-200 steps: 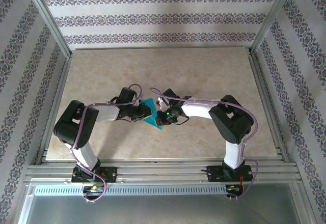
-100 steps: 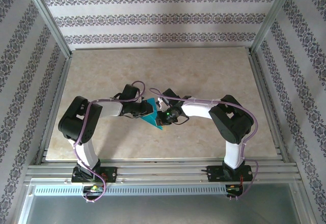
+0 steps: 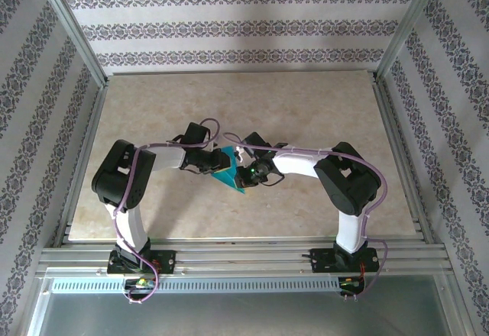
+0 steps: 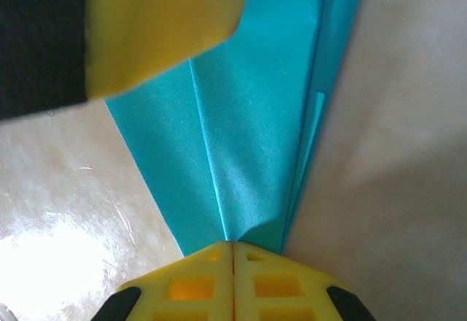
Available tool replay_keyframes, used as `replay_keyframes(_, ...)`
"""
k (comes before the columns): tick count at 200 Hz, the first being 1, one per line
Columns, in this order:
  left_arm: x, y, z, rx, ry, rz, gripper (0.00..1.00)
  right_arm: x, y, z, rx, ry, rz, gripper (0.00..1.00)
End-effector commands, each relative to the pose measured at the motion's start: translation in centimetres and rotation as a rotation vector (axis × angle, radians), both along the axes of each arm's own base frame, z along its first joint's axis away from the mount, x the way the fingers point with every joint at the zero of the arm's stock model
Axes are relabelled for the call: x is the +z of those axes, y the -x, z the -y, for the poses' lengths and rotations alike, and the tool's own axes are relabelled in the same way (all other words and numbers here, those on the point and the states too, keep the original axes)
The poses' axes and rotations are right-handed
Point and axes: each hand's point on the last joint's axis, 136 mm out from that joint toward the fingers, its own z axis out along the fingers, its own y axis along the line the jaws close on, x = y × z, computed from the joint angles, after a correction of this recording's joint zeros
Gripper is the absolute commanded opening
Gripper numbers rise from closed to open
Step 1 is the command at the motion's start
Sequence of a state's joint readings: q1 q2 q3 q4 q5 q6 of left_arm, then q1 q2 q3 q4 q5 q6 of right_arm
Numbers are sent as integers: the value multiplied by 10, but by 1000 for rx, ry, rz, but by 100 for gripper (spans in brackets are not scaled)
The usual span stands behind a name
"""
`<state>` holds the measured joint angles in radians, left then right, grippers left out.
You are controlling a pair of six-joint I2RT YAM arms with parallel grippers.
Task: Fold a paper plane with a square sheet of paper (pick it up from the middle)
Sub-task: Fourth fold the wing at the center of the table.
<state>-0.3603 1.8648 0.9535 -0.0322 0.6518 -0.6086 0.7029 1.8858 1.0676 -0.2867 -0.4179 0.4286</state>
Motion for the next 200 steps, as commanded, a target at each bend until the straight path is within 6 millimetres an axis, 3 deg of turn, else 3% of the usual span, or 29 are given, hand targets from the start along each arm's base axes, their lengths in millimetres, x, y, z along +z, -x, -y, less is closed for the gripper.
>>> replay_keyframes(1, -15, -24, -32, 40, -104, 19, 22, -50, 34, 62, -10, 277, -133, 8)
replay_keyframes(58, -19, -53, -64, 105, -162, 9, 23, -54, 35, 65, -12, 291, -142, 7)
replay_keyframes(129, -26, -74, -102, 167, -197, 1, 24, -54, 35, 68, -14, 303, -136, 7)
replay_keyframes(172, 16, -97, -116, 198, -217, 88, 26, -52, 33, 65, -16, 295, -132, 7)
replay_keyframes(200, 51, -83, -98, 191, -122, 135, 26, -49, 31, 63, -18, 284, -127, 7)
